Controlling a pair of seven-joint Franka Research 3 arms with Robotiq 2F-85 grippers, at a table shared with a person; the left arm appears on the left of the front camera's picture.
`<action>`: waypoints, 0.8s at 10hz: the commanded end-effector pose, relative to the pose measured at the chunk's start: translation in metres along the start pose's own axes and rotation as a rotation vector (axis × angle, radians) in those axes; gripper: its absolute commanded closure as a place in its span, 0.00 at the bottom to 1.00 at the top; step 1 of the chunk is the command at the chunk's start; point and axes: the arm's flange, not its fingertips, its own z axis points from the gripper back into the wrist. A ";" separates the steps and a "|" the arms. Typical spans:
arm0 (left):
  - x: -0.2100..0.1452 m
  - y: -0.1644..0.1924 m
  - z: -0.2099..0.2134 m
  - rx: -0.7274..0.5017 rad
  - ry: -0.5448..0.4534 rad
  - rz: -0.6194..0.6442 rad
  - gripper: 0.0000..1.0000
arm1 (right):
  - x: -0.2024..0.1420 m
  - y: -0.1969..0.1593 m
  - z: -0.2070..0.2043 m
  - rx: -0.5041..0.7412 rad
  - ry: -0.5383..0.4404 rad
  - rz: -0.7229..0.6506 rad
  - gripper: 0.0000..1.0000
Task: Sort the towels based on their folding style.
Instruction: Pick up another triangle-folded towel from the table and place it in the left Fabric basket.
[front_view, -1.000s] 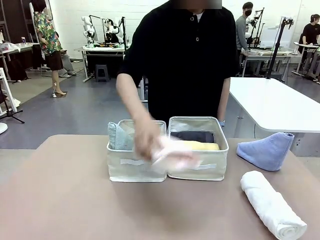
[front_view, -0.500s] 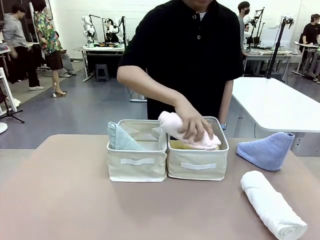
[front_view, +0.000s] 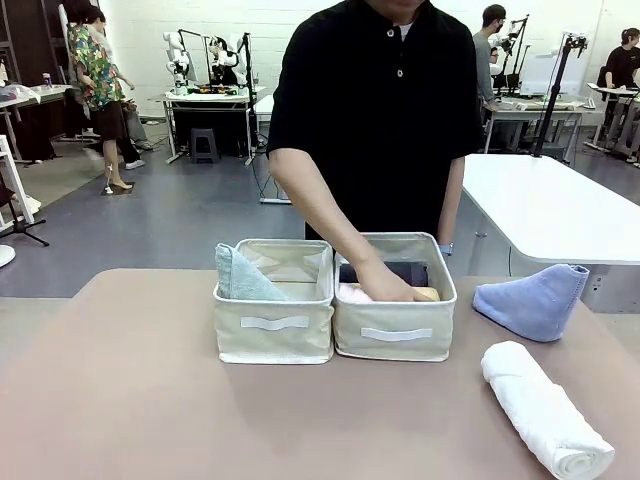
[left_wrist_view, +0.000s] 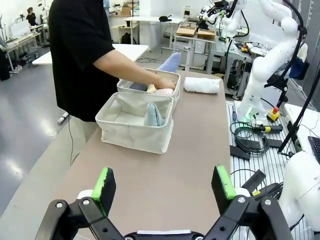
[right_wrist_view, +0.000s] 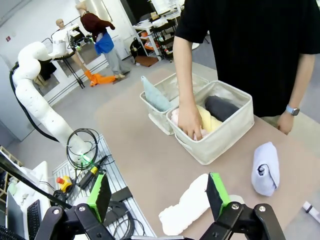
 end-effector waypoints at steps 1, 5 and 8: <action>0.008 -0.005 -0.002 0.012 -0.002 0.022 0.00 | 0.020 0.037 -0.006 -0.037 0.132 0.078 0.00; 0.008 -0.005 -0.002 0.012 -0.002 0.022 0.00 | 0.060 0.045 -0.126 -0.161 0.635 0.199 0.00; 0.008 -0.005 -0.002 0.012 -0.002 0.022 0.00 | 0.030 0.016 -0.213 -0.112 0.822 0.209 0.00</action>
